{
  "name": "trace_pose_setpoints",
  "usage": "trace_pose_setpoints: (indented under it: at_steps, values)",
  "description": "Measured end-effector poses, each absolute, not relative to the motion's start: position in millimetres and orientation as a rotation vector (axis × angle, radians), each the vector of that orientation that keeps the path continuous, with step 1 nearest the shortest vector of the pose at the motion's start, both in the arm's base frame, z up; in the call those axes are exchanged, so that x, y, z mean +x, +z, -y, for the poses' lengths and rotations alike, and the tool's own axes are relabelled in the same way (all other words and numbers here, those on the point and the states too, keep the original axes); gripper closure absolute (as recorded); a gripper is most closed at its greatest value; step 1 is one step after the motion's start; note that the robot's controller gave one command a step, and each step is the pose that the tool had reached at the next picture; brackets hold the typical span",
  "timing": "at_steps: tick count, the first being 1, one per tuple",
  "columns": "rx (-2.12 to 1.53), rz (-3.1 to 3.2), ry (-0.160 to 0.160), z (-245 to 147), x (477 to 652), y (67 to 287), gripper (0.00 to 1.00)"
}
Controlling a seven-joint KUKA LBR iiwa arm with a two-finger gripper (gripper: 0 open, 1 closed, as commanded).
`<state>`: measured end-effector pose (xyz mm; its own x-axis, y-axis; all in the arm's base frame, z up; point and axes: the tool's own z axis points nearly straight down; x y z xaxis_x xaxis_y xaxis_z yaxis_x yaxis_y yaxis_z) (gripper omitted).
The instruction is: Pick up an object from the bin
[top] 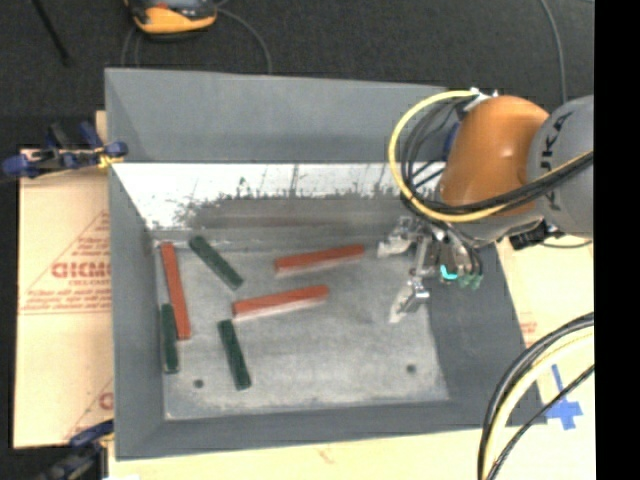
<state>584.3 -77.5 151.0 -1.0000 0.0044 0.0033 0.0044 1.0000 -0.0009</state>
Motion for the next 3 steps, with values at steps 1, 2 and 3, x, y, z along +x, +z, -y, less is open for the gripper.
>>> trace_pose_setpoints:
  at_steps: [1,2,3]
  values:
    - [-0.003,3.146,0.003,77.3,586.2,155.3,0.0]
    - [0.154,3.149,0.004,25.0,627.3,104.5,0.0]
    - [0.167,3.138,-0.003,7.1,638.2,104.7,0.0]
